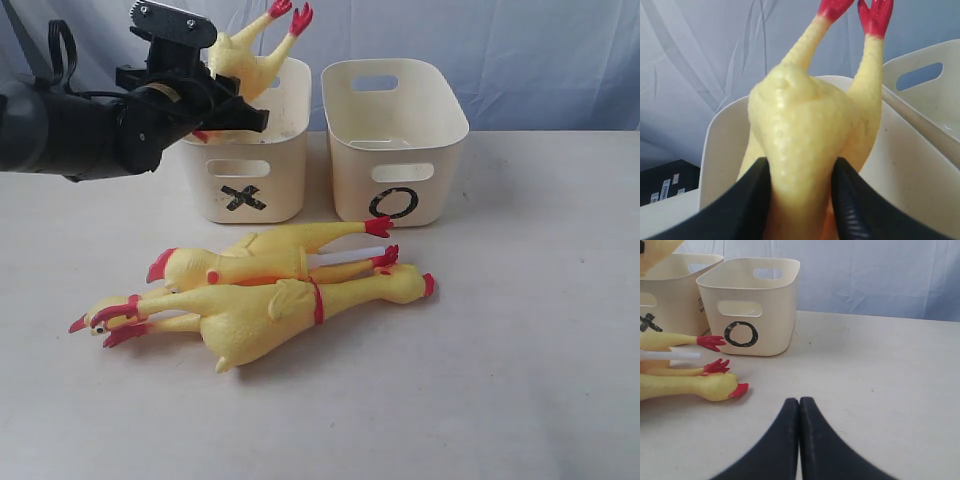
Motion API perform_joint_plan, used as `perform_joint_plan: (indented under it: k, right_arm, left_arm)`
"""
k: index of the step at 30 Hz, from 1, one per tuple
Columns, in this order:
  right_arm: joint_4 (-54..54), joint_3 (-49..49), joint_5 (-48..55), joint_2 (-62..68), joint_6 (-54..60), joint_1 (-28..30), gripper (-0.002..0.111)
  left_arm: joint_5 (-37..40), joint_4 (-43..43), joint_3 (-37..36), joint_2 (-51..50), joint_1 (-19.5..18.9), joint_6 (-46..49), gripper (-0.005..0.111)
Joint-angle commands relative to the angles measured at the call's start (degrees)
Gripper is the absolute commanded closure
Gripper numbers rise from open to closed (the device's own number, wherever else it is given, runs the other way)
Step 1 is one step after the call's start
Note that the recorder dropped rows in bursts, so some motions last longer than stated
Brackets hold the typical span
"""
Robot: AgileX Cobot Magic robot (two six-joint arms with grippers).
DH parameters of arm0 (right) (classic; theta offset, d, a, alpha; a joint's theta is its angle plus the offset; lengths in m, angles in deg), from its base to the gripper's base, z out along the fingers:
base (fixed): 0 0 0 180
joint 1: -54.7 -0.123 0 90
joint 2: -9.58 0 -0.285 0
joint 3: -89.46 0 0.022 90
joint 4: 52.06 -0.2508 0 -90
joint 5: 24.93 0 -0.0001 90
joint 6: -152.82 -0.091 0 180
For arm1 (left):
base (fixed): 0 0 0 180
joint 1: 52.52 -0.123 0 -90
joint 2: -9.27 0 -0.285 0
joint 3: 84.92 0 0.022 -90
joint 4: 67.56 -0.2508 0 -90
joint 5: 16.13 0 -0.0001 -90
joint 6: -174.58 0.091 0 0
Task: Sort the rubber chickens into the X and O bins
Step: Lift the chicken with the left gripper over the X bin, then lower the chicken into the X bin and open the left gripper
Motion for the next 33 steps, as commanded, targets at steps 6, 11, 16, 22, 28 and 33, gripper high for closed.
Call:
perform_joint_plan:
  k: [6, 11, 16, 22, 28, 33]
  right_arm:
    - [-0.1, 0.2, -0.4, -0.3, 0.2, -0.1, 0.108]
    - [-0.1, 0.2, -0.4, -0.3, 0.2, -0.1, 0.108]
    - [-0.1, 0.2, -0.4, -0.3, 0.2, -0.1, 0.108]
    - [-0.1, 0.2, -0.4, -0.3, 0.2, -0.1, 0.108]
    - [-0.1, 0.2, -0.4, -0.3, 0.2, -0.1, 0.108]
    - [-0.1, 0.2, -0.4, -0.3, 0.2, -0.1, 0.108]
  left_arm:
    - [-1.8, 0.2, 0.6, -2.5, -0.5, -0.4, 0.098]
    - [-2.5, 0.3, 0.6, -2.5, -0.5, -0.4, 0.077]
    - [-2.5, 0.3, 0.6, -2.5, -0.5, -0.4, 0.064]
    - [-2.6, 0.3, 0.6, -2.5, -0.5, -0.4, 0.05]
    - [-2.6, 3.0, 0.6, -2.5, -0.5, -0.3, 0.043]
    - [-2.6, 2.3, 0.7, -1.8, -0.5, 0.0, 0.043]
